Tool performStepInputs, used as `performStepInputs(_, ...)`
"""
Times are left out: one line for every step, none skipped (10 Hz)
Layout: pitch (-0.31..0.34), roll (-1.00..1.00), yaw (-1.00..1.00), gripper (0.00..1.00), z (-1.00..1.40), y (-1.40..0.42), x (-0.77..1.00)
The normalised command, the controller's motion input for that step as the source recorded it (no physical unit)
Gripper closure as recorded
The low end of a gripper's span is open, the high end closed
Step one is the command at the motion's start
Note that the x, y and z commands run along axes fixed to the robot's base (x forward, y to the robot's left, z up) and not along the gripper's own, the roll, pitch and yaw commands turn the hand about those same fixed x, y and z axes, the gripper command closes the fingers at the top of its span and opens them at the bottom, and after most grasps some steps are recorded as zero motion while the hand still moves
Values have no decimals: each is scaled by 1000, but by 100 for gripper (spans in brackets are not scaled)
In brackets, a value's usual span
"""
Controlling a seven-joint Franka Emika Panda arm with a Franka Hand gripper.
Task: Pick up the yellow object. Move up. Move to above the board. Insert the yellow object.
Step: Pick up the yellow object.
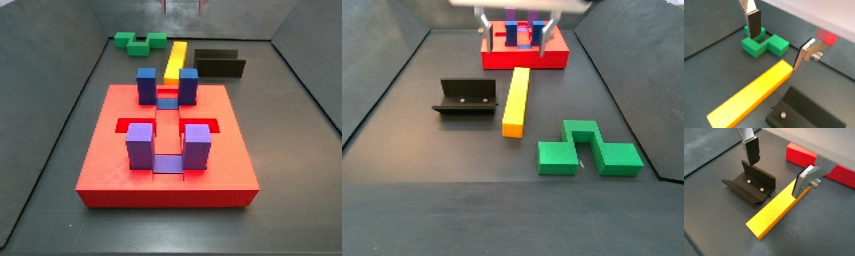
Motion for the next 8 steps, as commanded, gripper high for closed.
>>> performStepInputs(-133, -74, 0, 0, -574, -140, 49)
performStepInputs(-129, -103, 0, 0, -543, -106, 37)
performStepInputs(-116, -136, 0, 0, -537, -49, 0)
performStepInputs(-114, -159, 0, 0, -534, -9, 0)
performStepInputs(-127, -193, 0, 0, -514, 0, 0)
performStepInputs(-116, -127, 0, 0, -489, -63, -74)
performStepInputs(-130, -137, 0, 0, -406, -63, -106)
performStepInputs(-163, -184, 0, 0, -294, -54, -54)
